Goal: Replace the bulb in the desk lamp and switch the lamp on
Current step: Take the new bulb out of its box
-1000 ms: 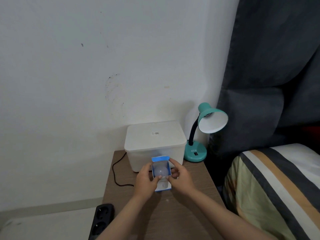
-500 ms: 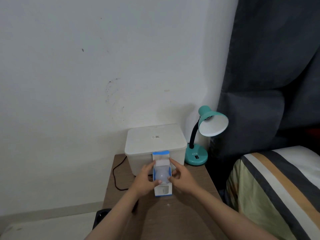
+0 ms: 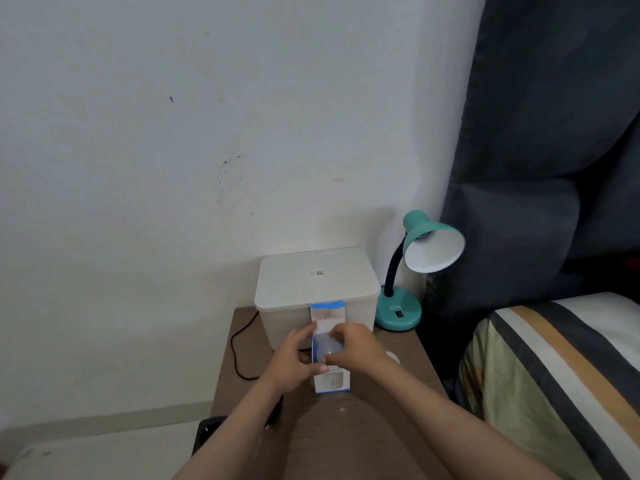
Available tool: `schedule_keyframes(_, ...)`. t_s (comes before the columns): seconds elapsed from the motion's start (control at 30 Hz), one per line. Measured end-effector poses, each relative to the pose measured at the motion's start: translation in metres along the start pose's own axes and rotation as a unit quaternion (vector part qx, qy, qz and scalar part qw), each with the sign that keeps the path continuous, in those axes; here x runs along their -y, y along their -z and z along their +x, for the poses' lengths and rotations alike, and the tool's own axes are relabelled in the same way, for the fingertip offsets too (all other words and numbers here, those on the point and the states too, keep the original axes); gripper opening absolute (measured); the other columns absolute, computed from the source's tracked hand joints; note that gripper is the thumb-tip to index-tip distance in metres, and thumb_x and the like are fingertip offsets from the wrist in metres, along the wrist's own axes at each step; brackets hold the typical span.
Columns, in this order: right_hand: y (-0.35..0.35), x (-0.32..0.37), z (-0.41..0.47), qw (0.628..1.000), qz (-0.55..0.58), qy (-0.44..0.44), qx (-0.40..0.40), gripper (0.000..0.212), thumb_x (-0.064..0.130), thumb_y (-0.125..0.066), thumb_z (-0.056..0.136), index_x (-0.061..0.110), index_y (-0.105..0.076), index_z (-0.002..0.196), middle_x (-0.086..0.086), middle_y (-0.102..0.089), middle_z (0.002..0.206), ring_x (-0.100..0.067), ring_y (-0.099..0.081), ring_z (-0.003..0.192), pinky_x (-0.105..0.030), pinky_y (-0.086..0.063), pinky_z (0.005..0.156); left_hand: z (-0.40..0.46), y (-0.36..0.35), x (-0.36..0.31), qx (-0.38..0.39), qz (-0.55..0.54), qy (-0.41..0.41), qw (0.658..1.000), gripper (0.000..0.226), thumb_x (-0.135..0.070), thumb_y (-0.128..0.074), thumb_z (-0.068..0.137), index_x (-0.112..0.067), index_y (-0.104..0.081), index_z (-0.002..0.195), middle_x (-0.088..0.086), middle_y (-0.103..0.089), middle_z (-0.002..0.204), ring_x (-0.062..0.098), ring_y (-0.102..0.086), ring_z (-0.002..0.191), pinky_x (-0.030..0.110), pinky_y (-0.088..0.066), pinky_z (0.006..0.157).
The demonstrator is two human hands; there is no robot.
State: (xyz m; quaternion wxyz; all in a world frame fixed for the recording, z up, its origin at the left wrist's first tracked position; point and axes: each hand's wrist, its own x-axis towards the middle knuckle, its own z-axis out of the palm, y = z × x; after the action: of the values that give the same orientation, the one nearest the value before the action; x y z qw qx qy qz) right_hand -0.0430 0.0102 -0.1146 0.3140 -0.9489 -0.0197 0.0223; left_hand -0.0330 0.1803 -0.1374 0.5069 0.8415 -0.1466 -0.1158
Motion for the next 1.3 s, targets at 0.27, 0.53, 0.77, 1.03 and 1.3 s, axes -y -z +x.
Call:
schedule_keyframes(0.27,0.007,0.001,-0.014,0.996,0.074,-0.007,-0.053,0.053,0.034,-0.08,0.063,0.019,-0.061,0.11,0.002,-0.066,0.105,-0.01,-0.06,0.09,-0.024,-0.051,0.076,-0.006,-0.002,-0.004,-0.013,-0.011,-0.011,1.0,0.088,-0.018,-0.081,0.068,-0.028,-0.03,0.14,-0.014,-0.038,0.129,0.01,-0.047,0.115,0.023,-0.049,0.089)
schedule_keyframes(0.53,0.025,0.014,-0.023,0.963,0.212,-0.001,-0.166,0.042,0.02,-0.077,0.061,0.024,-0.057,0.097,0.002,-0.048,0.103,-0.004,-0.05,0.089,-0.013,-0.041,0.066,-0.003,0.0,-0.004,-0.024,0.001,-0.001,1.0,0.085,-0.02,-0.078,0.071,-0.029,-0.03,0.14,-0.015,-0.036,0.129,0.009,-0.044,0.114,0.018,-0.045,0.084)
schedule_keyframes(0.77,0.043,0.013,-0.029,0.932,0.307,0.026,-0.192,0.005,0.02,-0.055,0.078,0.022,-0.058,0.074,0.005,-0.06,0.077,-0.009,-0.054,0.069,-0.019,-0.044,0.06,-0.006,-0.002,0.0,-0.045,-0.003,0.004,0.999,0.082,-0.025,-0.079,0.069,-0.031,-0.034,0.138,-0.01,-0.045,0.133,0.012,-0.052,0.112,0.031,-0.053,0.086)
schedule_keyframes(1.03,0.028,0.005,-0.023,0.975,0.137,-0.05,-0.166,0.022,0.041,-0.067,0.078,0.031,-0.066,0.099,0.007,-0.067,0.087,-0.009,-0.061,0.078,-0.022,-0.046,0.06,-0.017,-0.012,-0.01,-0.107,0.008,-0.031,0.994,0.068,-0.017,-0.077,0.072,-0.025,-0.044,0.131,-0.016,-0.052,0.119,0.002,-0.048,0.109,0.006,-0.044,0.068)
schedule_keyframes(1.3,0.018,0.005,-0.03,0.979,0.113,0.001,-0.171,0.019,0.029,-0.07,0.078,0.023,-0.073,0.095,0.014,-0.067,0.079,-0.003,-0.062,0.078,-0.022,-0.052,0.067,-0.023,-0.015,-0.013,-0.133,-0.018,-0.045,0.99,0.056,-0.011,-0.078,0.071,-0.025,-0.05,0.118,-0.019,-0.055,0.105,-0.004,-0.053,0.096,-0.001,-0.042,0.071)
